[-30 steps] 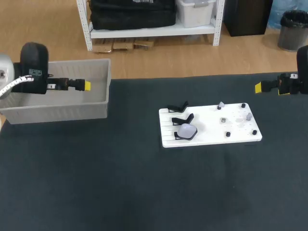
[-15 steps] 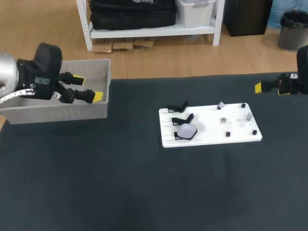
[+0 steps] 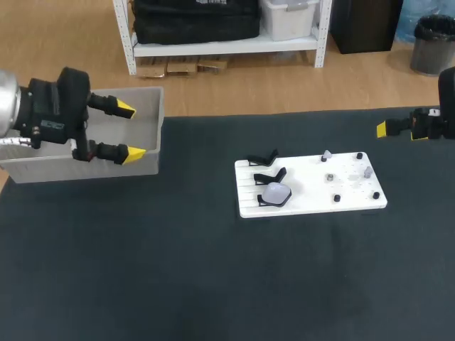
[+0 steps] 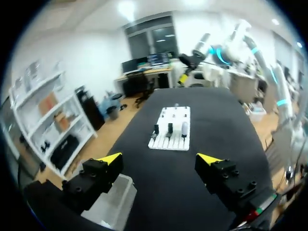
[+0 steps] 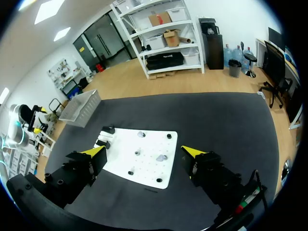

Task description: Pick up each earbud case from the left stands, insert the matching earbuds, close the lid, and place the case in the box.

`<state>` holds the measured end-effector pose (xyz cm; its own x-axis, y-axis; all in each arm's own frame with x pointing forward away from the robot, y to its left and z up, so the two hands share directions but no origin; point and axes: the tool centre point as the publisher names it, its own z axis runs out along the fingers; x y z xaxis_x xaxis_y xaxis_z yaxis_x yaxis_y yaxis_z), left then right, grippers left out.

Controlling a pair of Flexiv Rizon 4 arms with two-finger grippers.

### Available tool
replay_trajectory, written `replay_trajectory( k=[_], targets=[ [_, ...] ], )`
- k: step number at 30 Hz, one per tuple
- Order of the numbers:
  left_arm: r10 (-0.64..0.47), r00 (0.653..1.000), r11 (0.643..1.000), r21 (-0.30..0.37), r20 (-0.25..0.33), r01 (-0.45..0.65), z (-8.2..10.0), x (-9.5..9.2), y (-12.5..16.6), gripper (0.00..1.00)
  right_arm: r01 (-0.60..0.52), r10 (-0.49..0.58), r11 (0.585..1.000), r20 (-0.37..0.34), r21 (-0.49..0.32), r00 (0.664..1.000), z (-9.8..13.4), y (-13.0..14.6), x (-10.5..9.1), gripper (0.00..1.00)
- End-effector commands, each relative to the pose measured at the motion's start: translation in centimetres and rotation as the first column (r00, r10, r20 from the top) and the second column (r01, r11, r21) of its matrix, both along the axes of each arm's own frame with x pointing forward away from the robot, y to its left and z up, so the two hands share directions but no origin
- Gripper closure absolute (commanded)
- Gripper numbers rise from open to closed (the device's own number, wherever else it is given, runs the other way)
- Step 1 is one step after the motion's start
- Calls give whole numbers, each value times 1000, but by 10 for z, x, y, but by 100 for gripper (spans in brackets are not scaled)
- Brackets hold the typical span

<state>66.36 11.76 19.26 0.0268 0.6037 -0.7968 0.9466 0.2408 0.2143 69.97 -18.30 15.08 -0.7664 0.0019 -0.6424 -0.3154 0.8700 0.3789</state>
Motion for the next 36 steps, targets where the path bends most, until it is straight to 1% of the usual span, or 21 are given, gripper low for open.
replay_trajectory(
  k=[1, 2, 3, 4, 6, 8, 9, 12, 15, 17, 18, 19, 20, 21, 23, 24, 36],
  targets=[
    [-175, 984, 981, -84, -20, 173, -11, 0, -9, 0, -3, 3, 1000, 1, 2, 1000, 0, -1, 0, 0],
    [-185, 982, 981, -68, -34, 183, -16, -1, -15, 0, -3, 3, 1000, 1, 2, 1000, 0, -1, 0, 0],
    [-175, 984, 983, -62, -36, 172, -20, -3, -22, 0, -3, 3, 1000, 1, 2, 1000, 0, -1, 0, 0],
    [-157, 987, 985, -72, -40, 154, -23, -4, -27, 0, -3, 3, 1000, 1, 2, 1000, 0, -1, 0, 0],
    [-118, 993, 991, -66, -27, 116, -30, -4, -38, 0, -3, 3, 1000, 1, 2, 1000, 0, -1, 0, 0],
    [-91, 996, 995, -32, -16, 91, -36, -5, -51, 0, -3, 3, 1000, 1, 2, 1000, 0, -1, 0, 0],
    [-97, 995, 995, -35, -16, 96, -39, -6, -57, 0, -3, 3, 1000, 1, 2, 1000, 0, -1, 0, 0],
    [-85, 996, 996, -18, -9, 85, -48, -8, -79, 0, -3, 3, 1000, 1, 2, 1000, 0, -1, 0, 0],
    [-61, 998, 998, -16, 4, 61, -55, -10, -97, 0, -3, 3, 1000, 1, 2, 1000, 0, -1, 0, 0],
    [-56, 998, 998, -18, 3, 56, -62, -10, -108, 0, -3, 3, 1000, 1, 2, 1000, 0, -1, 0, 0],
    [-46, 999, 999, -18, 13, 47, -66, -10, -114, 0, -3, 3, 1000, 1, 2, 1000, 0, -1, 0, 0],
    [-51, 999, 999, -9, 8, 51, -71, -10, -121, 0, -3, 3, 1000, 1, 2, 1000, 0, -1, 0, 0],
    [-49, 999, 999, -25, 5, 49, -75, -11, -127, 0, -3, 3, 1000, 1, 2, 1000, 0, -1, 0, 0],
    [-45, 999, 999, -23, 8, 46, -78, -12, -132, 0, -3, 3, 1000, 1, 2, 1000, 0, -1, 0, 0],
    [-23, 1000, 999, -36, -17, 22, -85, -13, -144, 0, -3, 3, 1000, 1, 2, 1000, 0, -1, 0, 0],
    [-41, 998, 998, -41, -45, 39, -90, -13, -150, 0, -3, 3, 1000, 1, 2, 1000, 0, -1, 0, 0],
    [-41, 998, 998, -41, -45, 39, -90, -13, -150, 0, -3, 3, 1000, 1, 2, 1000, 0, -1, 0, 0]
  ],
)
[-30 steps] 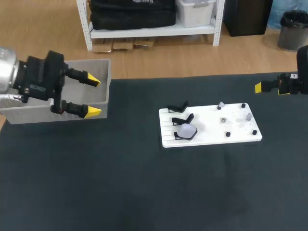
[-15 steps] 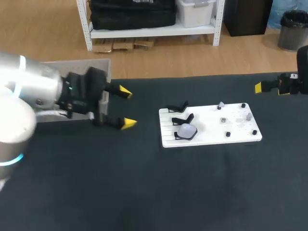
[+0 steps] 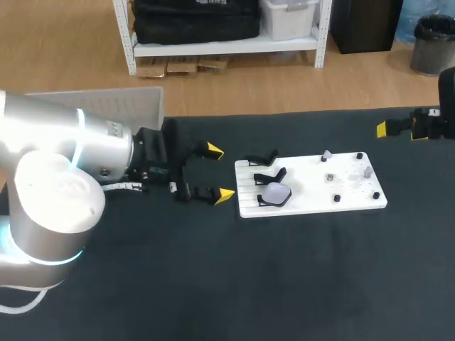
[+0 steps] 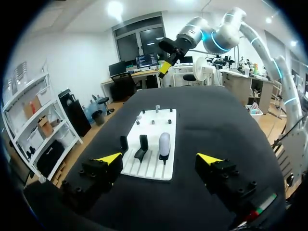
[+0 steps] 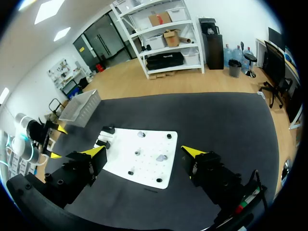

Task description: Pick up each earbud case from the left stands, insert the matching earbuds, close the lid, and place the case in the box.

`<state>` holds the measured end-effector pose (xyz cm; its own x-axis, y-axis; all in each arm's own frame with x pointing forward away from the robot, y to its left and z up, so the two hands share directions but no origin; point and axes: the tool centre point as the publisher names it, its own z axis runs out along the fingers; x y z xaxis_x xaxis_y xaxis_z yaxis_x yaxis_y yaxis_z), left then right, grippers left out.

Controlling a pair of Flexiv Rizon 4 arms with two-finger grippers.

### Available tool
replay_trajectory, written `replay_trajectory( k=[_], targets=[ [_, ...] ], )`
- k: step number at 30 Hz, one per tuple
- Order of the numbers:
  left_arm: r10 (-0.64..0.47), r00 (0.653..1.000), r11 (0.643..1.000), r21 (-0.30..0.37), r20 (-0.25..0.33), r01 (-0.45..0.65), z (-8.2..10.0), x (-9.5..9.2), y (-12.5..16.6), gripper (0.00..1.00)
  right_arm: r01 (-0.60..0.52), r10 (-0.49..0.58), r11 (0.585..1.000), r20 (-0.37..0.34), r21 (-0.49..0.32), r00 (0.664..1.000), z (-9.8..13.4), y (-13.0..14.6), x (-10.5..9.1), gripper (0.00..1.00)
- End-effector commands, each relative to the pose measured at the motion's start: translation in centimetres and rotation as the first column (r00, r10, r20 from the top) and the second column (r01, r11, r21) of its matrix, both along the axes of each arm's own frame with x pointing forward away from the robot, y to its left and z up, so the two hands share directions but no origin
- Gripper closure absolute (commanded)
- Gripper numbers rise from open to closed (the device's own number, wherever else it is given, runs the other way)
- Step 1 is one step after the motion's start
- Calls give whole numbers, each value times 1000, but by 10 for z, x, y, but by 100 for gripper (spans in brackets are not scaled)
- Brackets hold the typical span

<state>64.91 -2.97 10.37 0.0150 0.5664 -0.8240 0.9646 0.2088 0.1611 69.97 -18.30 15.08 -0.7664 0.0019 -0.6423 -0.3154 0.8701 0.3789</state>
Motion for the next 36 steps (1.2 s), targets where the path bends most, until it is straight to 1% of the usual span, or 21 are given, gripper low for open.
replay_trajectory(
  k=[1, 18, 19, 21, 27, 34, 36],
  targets=[
    [2, 1000, 1000, 5, -1, -2, -1, 2, -2, 0, -3, 3, 1000, 1, 2, 1000, 0, -1, 0, 0],
    [2, 1000, 1000, 5, -1, -2, -1, 2, -2, 0, -3, 3, 1000, 1, 2, 1000, 0, -1, 0, 0],
    [-3, 1000, 1000, 19, 8, 2, -3, 2, -4, 0, -3, 3, 1000, 1, 2, 1000, 0, -1, 0, 0],
    [2, 1000, 1000, 2, 16, -2, -7, 3, -5, 0, -3, 3, 1000, 1, 2, 1000, 0, -1, 0, 0],
    [-9, 1000, 1000, -21, 6, 9, -17, 6, -13, 0, -3, 3, 1000, 1, 2, 1000, 0, -1, 0, 0],
    [-5, 1000, 1000, -11, 2, 5, -31, 11, -31, 0, -3, 3, 1000, 1, 2, 1000, 0, -1, 0, 0],
    [0, 1000, 1000, -18, 0, 0, -36, 13, -39, 0, -3, 3, 1000, 1, 2, 1000, 0, -1, 0, 0]
  ],
)
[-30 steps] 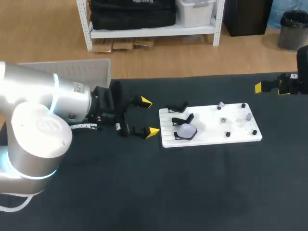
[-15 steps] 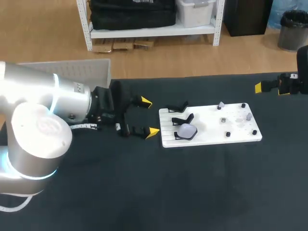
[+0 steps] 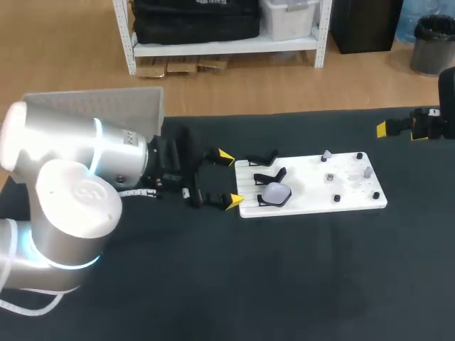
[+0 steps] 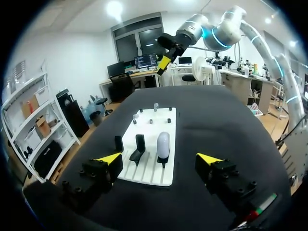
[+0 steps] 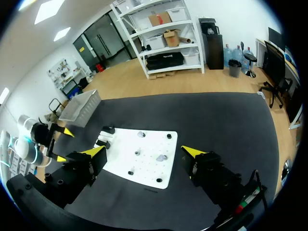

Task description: Pick up each earbud case from the left stands, insert the matching earbuds, close the lid, and place the case in the box.

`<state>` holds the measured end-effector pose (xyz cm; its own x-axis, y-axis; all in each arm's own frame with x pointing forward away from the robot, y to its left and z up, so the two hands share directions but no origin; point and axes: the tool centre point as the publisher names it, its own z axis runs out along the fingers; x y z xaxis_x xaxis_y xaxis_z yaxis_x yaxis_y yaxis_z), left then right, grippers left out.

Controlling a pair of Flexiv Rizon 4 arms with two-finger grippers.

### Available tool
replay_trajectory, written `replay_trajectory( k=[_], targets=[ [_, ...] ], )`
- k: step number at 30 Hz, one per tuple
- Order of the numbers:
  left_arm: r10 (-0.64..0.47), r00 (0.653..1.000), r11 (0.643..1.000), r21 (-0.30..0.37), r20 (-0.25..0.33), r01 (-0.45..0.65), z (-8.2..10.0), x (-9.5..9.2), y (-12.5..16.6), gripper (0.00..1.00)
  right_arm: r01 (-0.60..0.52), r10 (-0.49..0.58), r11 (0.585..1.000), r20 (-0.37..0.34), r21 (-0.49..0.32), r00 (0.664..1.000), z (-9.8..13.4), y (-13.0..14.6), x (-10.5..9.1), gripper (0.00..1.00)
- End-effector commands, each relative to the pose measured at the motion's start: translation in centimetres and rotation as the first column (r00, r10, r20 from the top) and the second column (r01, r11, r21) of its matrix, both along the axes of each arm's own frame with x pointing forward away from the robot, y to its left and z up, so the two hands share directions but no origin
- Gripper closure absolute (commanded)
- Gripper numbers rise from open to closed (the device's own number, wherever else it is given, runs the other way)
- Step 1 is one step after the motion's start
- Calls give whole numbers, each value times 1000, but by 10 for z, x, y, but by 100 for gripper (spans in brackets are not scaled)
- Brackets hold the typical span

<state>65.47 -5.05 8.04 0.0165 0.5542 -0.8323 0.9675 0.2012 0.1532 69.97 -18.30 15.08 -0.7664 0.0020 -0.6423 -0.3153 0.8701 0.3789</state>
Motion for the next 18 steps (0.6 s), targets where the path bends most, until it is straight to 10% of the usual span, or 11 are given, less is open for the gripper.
replay_trajectory(
  k=[1, 18],
  targets=[
    [9, 1000, 1000, -2, 5, -9, -15, 8, -22, 0, -3, 3, 1000, 1, 2, 1000, 0, -1, 0, 0],
    [-8, 999, 998, -63, -53, 5, -45, 19, -56, 0, -3, 3, 1000, 1, 2, 1000, 0, -1, 0, 0]
  ],
)
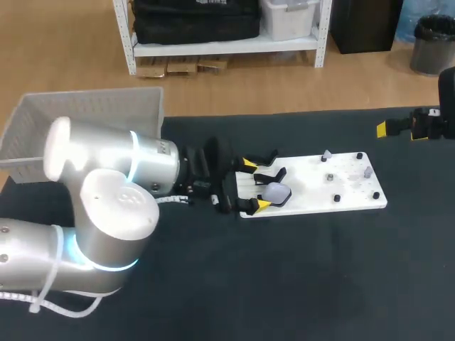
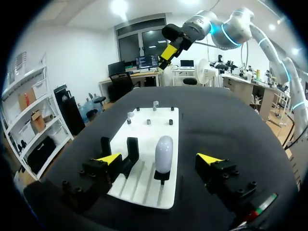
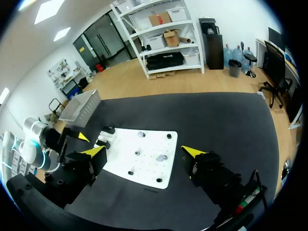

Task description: Pick up each earbud case from the left stands, insert the matching earbuds, close the lid, and place the case in the box.

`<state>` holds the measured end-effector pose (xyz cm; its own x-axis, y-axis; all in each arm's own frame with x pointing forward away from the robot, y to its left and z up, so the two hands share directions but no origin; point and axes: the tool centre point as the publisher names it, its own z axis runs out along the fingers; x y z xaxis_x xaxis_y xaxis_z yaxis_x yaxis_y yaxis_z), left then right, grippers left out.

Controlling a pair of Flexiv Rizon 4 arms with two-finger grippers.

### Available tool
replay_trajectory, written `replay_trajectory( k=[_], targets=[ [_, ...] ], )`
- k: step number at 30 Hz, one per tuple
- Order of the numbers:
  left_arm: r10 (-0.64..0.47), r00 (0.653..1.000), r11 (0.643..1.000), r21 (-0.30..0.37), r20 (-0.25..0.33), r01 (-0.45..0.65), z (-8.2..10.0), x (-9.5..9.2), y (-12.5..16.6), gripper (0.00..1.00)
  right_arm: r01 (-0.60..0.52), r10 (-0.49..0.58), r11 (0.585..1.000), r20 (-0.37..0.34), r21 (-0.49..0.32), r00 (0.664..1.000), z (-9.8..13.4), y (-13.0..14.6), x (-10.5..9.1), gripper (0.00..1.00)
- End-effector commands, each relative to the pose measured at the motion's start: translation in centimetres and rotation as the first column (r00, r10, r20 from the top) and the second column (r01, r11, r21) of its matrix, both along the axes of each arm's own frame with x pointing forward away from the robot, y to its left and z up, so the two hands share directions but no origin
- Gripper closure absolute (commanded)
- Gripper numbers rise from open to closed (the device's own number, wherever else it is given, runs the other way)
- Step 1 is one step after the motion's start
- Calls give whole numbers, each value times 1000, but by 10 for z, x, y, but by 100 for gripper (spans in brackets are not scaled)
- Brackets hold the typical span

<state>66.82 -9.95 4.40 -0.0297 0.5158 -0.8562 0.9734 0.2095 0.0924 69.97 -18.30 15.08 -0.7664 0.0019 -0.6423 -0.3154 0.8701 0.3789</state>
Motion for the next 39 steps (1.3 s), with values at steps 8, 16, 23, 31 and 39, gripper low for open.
replay_trajectory(
  k=[8, 16, 23, 31, 39],
  targets=[
    [-29, 999, 999, -30, -18, 28, -15, 3, -16, 13, -3, 3, 1000, 1, 2, 1000, 0, -1, 0, 0],
    [-37, 999, 999, -41, -36, 36, -22, 3, -21, 19, -3, 3, 1000, 1, 2, 1000, 0, -1, 0, 0],
    [-50, 997, 997, -53, -56, 47, -28, 3, -25, 25, -3, 3, 1000, 1, 2, 1000, 0, -1, 0, 0],
    [-54, 996, 997, -66, -69, 50, -32, 2, -29, 36, -3, 3, 1000, 1, 2, 1000, 0, -1, 0, 0],
    [-54, 996, 996, -78, -74, 48, -34, 2, -28, 44, -3, 3, 1000, 1, 2, 1000, 0, -1, 0, 0]
  ],
)
